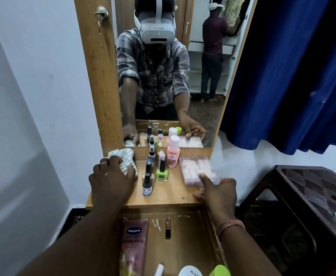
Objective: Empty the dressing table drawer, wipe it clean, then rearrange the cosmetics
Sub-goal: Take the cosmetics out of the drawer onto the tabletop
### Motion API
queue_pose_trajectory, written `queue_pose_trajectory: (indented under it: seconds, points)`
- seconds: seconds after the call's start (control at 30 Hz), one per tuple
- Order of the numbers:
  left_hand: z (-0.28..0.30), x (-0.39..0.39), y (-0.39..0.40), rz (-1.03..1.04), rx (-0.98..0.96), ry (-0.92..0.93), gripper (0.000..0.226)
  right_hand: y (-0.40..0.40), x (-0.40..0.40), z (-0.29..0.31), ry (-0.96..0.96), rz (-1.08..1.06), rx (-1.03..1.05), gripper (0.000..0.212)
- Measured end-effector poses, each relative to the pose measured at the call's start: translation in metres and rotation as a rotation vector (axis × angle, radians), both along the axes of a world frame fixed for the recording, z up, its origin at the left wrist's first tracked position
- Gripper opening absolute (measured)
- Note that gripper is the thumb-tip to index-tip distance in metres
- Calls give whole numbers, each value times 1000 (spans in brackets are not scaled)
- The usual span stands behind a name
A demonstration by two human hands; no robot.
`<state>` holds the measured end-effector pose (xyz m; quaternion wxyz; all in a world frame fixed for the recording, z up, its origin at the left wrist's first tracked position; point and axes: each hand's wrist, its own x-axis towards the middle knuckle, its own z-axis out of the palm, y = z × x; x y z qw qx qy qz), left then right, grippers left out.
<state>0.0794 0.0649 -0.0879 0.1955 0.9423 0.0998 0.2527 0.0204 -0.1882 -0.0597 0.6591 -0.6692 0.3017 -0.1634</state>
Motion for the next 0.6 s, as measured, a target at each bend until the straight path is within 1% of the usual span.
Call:
queue_pose_trajectory:
  seconds: [0.17, 0.2, 0.23, 0.3, 0.37, 0.4, 0.43, 0.5, 0.53, 0.6]
  points:
    - [-1, 1, 1, 3, 2, 2, 43, 3, -7, 4, -13, -23, -28, 42]
    - [-1, 1, 1, 4, 1, 1, 43, 6, -10, 3, -31, -33, -77, 40]
    - [-2, 1, 1, 4, 2, -2, 43, 13, -15, 2, -68, -42, -172, 36]
    - [-2, 1, 1, 1, -1, -3, 43, 30, -30, -4, -196, -27, -374, 25]
    - [-2, 1, 1, 1, -1, -2, 43, 51, -48, -12, -284, 104, -498, 25]
    - [-3, 0, 1, 2, 2, -1, 43, 60, -55, -18, -281, 225, -538, 28]
    - [-2, 1, 1, 1, 4, -3, 44, 68, -61, -21, -245, 366, -586, 30]
    - [-2, 1, 1, -5, 2, 0, 45, 74, -68, -32, -145, 621, -763, 31]
    - [-2, 0, 1, -7, 4, 6, 46, 74, -69, -37, -94, 697, -844, 31]
    - [-1, -1, 1, -4, 9, 10, 47, 72, -67, -46, 19, 769, -923, 27]
